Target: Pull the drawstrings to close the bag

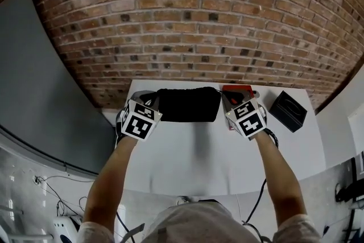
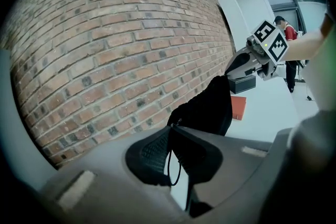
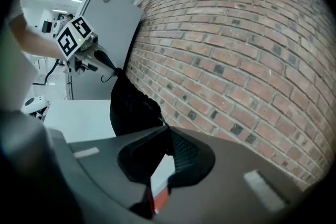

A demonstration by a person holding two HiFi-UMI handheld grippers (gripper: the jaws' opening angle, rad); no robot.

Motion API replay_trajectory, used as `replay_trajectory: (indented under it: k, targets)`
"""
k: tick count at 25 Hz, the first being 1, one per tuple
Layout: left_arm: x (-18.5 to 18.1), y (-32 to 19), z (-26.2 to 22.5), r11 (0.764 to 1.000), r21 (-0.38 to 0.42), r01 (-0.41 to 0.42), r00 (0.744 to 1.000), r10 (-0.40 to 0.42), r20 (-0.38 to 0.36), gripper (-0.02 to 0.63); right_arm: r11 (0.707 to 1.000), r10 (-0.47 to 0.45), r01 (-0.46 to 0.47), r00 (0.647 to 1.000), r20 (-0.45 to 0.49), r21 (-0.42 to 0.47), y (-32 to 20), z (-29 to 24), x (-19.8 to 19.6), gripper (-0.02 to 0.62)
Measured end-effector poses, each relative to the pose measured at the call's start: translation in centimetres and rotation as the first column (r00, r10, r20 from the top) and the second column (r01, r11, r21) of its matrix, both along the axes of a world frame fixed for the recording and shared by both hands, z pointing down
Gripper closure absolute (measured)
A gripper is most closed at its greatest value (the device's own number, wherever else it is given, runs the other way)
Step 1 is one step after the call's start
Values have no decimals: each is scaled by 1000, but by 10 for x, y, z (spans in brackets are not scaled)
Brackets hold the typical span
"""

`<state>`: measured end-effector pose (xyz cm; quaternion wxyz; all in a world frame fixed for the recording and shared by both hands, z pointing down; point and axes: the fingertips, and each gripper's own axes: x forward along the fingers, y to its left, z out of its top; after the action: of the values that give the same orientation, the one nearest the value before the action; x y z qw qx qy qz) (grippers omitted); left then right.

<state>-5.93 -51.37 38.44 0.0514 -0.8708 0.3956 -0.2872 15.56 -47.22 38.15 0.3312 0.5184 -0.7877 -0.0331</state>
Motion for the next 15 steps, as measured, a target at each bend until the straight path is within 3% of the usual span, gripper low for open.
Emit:
replay_trajectory:
  k: [15]
  targets:
    - [27, -12, -70, 988, 155, 20, 999, -14, -41, 597, 981, 35, -37, 999, 15, 188, -2, -77, 27, 588]
